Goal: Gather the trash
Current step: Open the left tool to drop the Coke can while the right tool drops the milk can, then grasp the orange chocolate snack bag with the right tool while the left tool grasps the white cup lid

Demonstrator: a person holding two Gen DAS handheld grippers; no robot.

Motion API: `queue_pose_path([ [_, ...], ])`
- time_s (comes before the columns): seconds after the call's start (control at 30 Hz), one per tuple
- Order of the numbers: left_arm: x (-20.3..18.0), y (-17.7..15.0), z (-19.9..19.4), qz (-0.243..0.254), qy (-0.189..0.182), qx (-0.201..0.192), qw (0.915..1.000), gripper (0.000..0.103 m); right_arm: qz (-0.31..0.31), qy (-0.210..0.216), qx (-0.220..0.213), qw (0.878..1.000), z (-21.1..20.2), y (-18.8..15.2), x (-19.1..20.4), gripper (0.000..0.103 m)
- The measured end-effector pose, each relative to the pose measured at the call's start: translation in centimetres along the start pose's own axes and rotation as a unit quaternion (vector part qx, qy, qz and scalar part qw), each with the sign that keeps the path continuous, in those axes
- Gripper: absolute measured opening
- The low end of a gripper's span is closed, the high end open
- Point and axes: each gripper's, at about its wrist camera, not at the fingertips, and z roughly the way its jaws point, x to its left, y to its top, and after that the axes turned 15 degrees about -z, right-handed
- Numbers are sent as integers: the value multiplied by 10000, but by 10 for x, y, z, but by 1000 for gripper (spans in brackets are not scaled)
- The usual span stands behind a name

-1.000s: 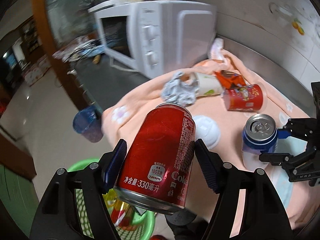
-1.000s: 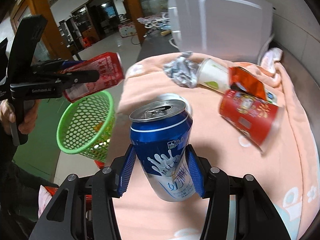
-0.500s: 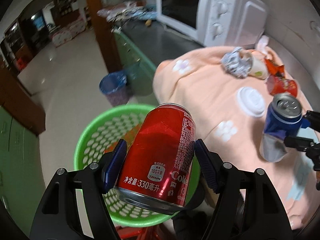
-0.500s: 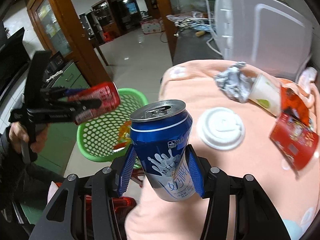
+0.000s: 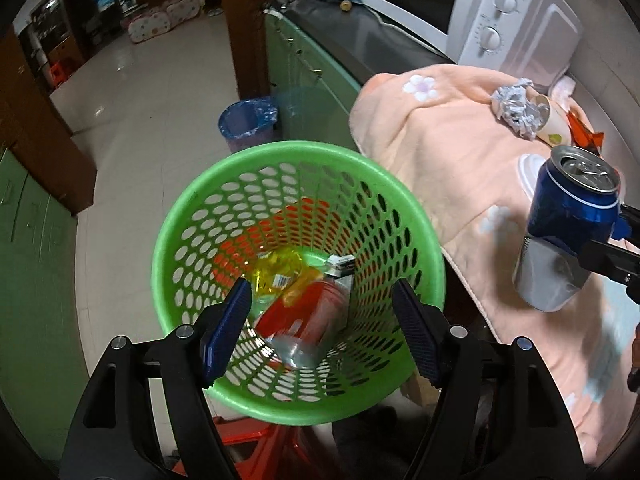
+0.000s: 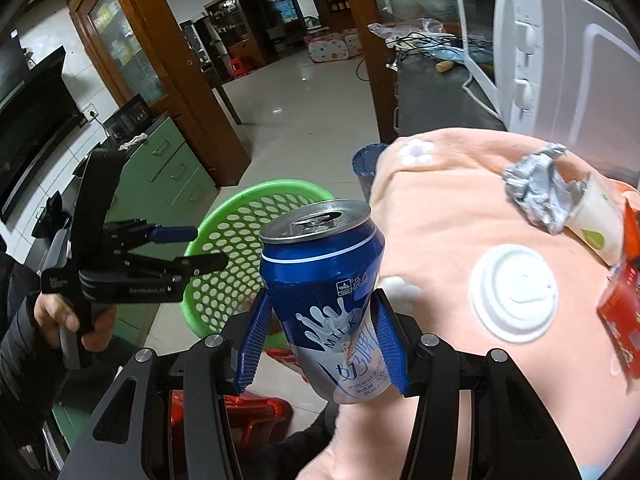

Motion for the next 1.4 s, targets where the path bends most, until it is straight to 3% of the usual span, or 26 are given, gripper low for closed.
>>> queue_pose_path([
  [0.63,35,1,-25,-465,14,-234,9986,72,103,389,28,9992,59,42,23,50],
  [0.77,32,0,-25,-439,-5,-219,9988,72,65,328,-120,9994,54,47,26,66],
  [1.1,23,1,-29,-348,-34,-262,9990,72,-78,132,-277,9995,25,38,27,67],
  [1.4,-3,1,-28,-95,-181,-230,9995,72,241,-338,-290,9987,-10,6,-5,69],
])
